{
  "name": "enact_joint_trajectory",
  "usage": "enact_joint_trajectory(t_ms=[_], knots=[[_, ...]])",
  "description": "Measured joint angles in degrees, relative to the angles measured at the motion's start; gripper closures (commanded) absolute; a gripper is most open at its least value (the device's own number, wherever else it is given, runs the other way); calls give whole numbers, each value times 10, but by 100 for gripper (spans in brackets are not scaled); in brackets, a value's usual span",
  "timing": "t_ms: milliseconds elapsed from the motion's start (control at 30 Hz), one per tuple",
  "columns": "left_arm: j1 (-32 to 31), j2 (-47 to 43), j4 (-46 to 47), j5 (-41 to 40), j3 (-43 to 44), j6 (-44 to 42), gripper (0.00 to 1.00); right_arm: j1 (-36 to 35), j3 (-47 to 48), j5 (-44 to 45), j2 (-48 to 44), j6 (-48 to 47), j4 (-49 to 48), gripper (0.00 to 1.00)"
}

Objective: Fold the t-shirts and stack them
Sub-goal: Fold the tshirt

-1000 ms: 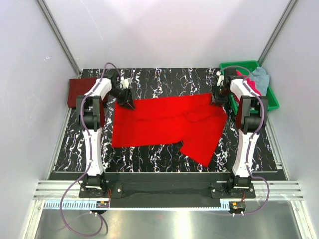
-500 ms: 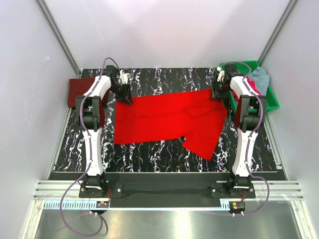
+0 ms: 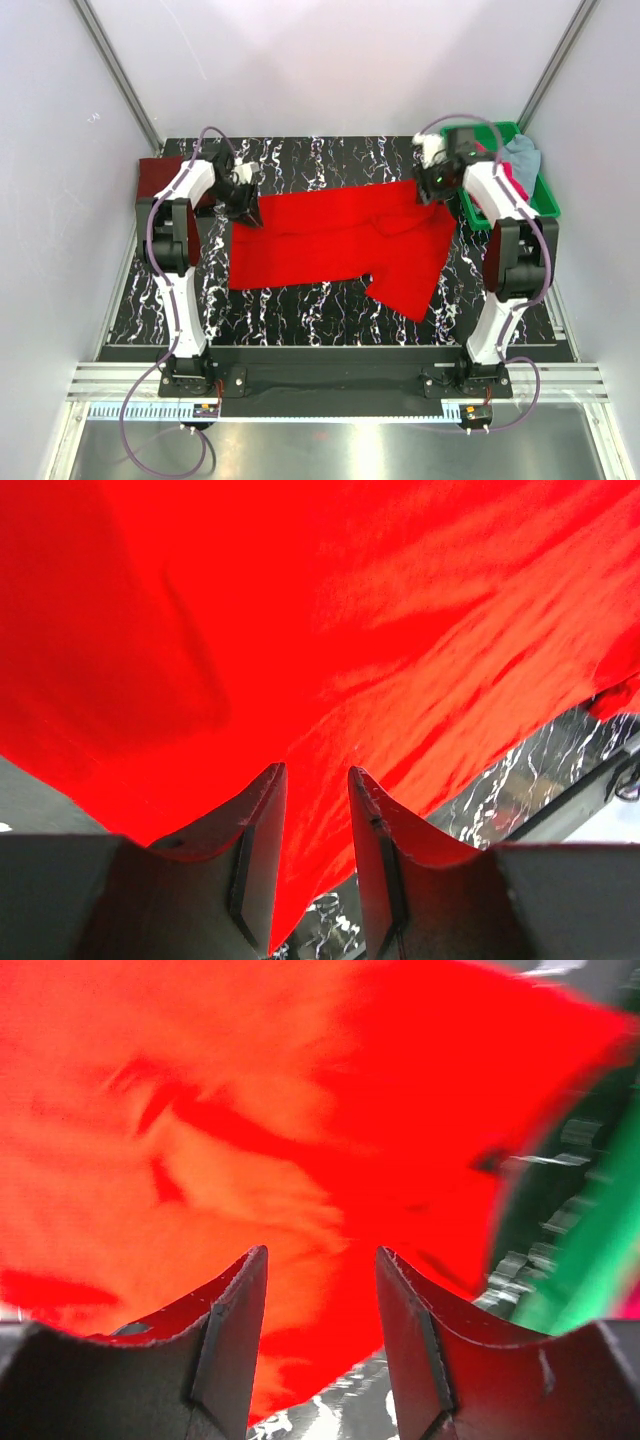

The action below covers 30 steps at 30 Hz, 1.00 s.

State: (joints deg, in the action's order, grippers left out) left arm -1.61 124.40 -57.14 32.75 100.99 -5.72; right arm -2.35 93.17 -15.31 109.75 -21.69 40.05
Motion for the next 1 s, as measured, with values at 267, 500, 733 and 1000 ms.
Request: enact_joint_trajectory(t_ms=[267, 500, 733, 1000], knots=[[0, 0, -11, -9, -7, -8, 64, -92, -102, -9, -11, -68, -14, 45], [3, 2, -15, -19, -7, -7, 64, -113, -102, -7, -11, -75, -38, 45], [4, 3, -15, -20, -7, -7, 64, -116, -101, -2, -3, -85, -52, 45], [4, 9, -15, -21, -7, -7, 64, -136, -98, -2, 23, -85, -53, 48]])
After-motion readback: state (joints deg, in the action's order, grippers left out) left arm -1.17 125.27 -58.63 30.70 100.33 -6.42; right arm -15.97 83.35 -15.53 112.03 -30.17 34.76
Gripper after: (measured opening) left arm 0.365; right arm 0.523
